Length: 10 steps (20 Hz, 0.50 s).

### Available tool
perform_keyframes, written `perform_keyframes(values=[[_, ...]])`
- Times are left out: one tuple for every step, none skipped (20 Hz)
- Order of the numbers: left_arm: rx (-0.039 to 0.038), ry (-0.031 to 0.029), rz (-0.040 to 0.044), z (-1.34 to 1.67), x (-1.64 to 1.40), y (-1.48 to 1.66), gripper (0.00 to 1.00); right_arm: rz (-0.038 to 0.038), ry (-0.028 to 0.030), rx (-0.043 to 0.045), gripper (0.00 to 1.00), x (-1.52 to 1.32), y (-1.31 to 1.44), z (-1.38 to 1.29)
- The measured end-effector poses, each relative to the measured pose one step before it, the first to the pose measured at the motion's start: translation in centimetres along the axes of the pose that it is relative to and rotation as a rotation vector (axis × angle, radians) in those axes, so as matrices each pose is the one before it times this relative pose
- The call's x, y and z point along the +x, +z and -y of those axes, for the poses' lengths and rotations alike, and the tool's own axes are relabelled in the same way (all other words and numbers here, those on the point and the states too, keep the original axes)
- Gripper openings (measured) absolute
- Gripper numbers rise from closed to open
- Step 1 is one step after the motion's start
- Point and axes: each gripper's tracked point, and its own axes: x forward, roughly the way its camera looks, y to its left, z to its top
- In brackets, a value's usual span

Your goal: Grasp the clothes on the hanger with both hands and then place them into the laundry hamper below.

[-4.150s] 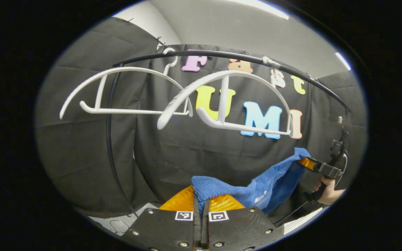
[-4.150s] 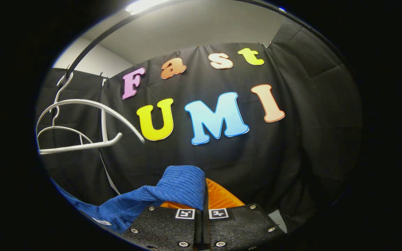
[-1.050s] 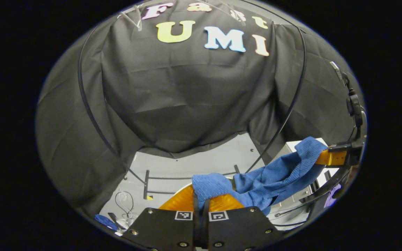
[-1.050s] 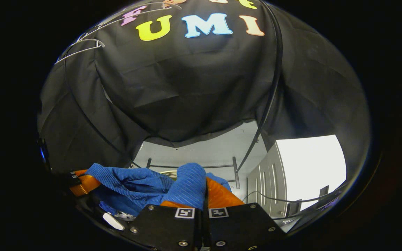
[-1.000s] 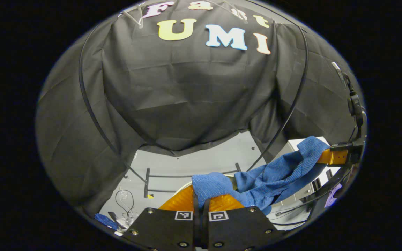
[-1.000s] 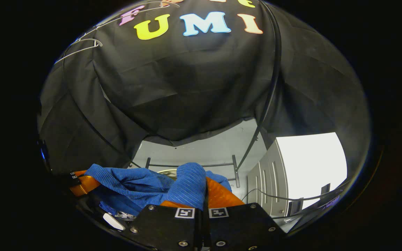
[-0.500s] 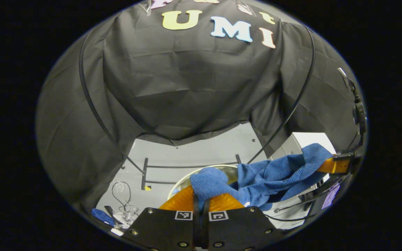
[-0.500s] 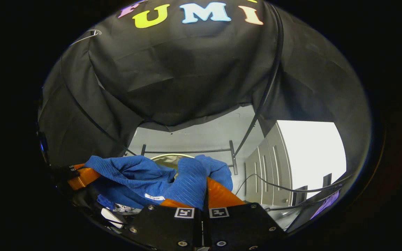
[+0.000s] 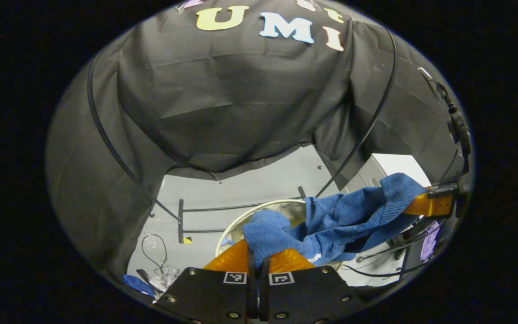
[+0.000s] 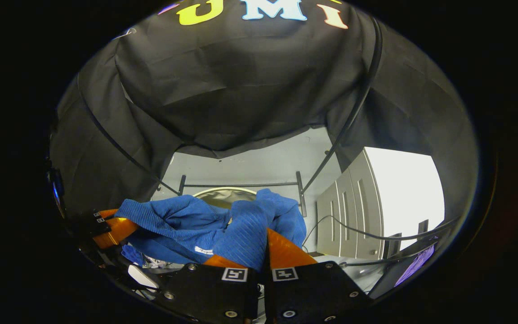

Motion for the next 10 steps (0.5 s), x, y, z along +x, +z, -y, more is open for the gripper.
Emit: perform_keyframes(values=[[0.00010, -0.00309, -0.01166, -0.086, 0.035, -0.297, 0.03, -0.00994, 0.00362, 0.00181, 0.07, 0.055, -0.376, -0.355], [0.00722, 0.00023, -0.01117, -0.199, 0.168, -0.503, 0.03, -0.01103, -0.00017, 0.00186, 0.09, -0.056, -0.263, -0.226], [0.00764, -0.00944, -0.00735, 0.018, 0.287, -0.344, 0.05, -0.00830, 0.00020, 0.00141, 0.07, 0.010, -0.406, -0.099], [0.00678, -0.00933, -0.01003, 0.121, -0.365, -0.484, 0.01, -0.00631, -0.00205, 0.00360, 0.13, -0.094, -0.186, 0.025], [0.00633, -0.00054, -0.00681, -0.090, 0.089, -0.233, 0.01, -0.00444, 0.00161, 0.00983, 0.16, -0.112, -0.284, -0.059], [-0.00022, -0.01856, -0.00515, 0.427, 0.030, -0.384, 0.02, -0.00360, 0.00209, 0.01239, 0.21, -0.303, -0.062, -0.051], [-0.00237, -0.02400, -0.00593, 0.565, -0.004, -0.373, 0.15, -0.00113, 0.00520, 0.01185, 0.27, -0.045, -0.219, 0.079], [0.00017, -0.01345, 0.00636, 0.310, -0.329, 0.157, 0.27, -0.00057, 0.00065, 0.01099, 0.43, -0.329, -0.029, 0.157], [0.00536, -0.00654, 0.01006, 0.184, -0.153, 0.529, 0.40, 0.00067, 0.00601, 0.01034, 0.56, -0.354, -0.060, 0.144], [0.01339, 0.00419, 0.01197, -0.039, -0.191, 0.432, 0.59, -0.00043, 0.00515, 0.00800, 0.70, -0.395, 0.029, 0.082]])
